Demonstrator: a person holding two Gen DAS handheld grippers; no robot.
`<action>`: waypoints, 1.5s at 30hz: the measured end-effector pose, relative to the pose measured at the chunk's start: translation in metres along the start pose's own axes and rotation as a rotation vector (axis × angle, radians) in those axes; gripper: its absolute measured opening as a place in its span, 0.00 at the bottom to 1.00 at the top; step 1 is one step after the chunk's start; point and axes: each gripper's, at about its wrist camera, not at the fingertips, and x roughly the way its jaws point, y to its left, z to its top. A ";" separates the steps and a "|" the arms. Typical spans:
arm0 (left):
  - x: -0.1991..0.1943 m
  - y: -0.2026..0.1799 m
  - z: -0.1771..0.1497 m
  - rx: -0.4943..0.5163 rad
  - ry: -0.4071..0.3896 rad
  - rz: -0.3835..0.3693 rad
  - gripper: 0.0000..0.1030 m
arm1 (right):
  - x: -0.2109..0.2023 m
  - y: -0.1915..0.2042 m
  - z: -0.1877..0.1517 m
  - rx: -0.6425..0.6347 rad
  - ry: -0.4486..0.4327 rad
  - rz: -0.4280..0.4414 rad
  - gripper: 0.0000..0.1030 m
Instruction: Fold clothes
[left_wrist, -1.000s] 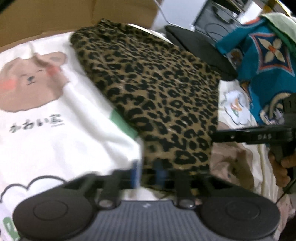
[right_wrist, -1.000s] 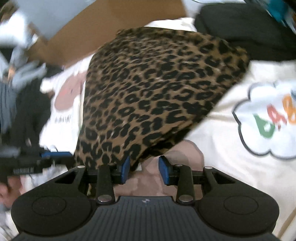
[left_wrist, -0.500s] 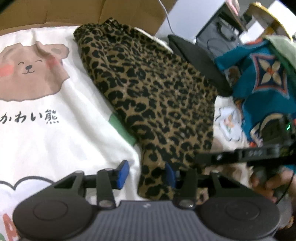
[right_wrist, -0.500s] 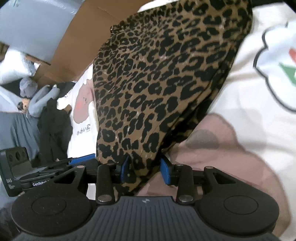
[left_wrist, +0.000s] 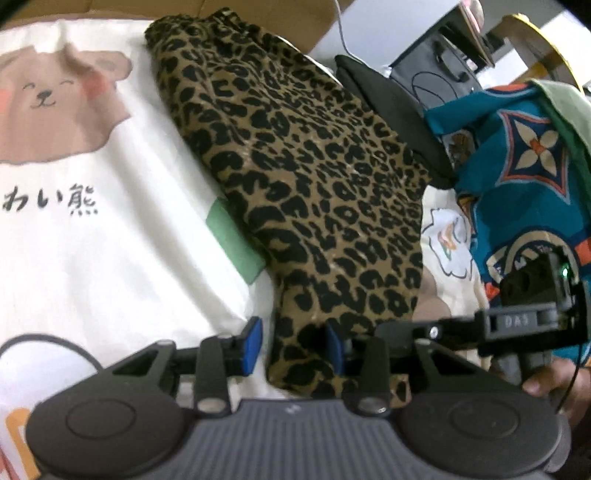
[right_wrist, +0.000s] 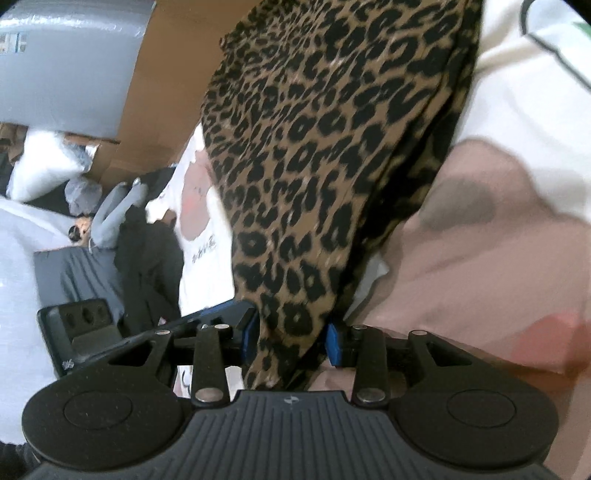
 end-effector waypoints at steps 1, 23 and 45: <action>-0.001 0.002 -0.001 -0.013 0.002 -0.008 0.38 | 0.003 0.002 -0.001 -0.004 0.013 0.007 0.38; -0.008 0.021 -0.030 -0.450 -0.005 -0.220 0.46 | -0.001 -0.005 -0.015 0.202 0.027 0.186 0.05; 0.019 0.022 -0.053 -0.848 -0.010 -0.307 0.34 | 0.003 -0.027 -0.025 0.373 0.029 0.286 0.05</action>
